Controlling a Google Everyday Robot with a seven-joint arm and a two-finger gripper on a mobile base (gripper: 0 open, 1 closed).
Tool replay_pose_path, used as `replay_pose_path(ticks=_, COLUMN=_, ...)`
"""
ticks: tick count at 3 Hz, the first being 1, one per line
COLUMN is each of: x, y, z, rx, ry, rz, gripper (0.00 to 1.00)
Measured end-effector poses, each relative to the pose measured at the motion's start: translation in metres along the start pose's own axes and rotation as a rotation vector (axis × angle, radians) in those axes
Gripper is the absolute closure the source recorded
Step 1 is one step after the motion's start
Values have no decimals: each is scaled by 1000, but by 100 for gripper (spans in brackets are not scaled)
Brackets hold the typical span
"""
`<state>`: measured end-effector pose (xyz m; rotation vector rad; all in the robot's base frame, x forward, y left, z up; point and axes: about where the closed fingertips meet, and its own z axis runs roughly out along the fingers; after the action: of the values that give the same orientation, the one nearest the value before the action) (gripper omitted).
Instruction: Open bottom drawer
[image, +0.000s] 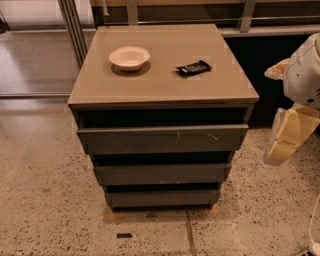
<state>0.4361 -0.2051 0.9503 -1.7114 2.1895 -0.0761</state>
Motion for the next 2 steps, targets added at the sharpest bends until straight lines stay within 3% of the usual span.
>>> replay_pose_path(ticks=2, x=-5, y=35, z=132, rx=-46, ry=-104, rz=-37, gripper=0)
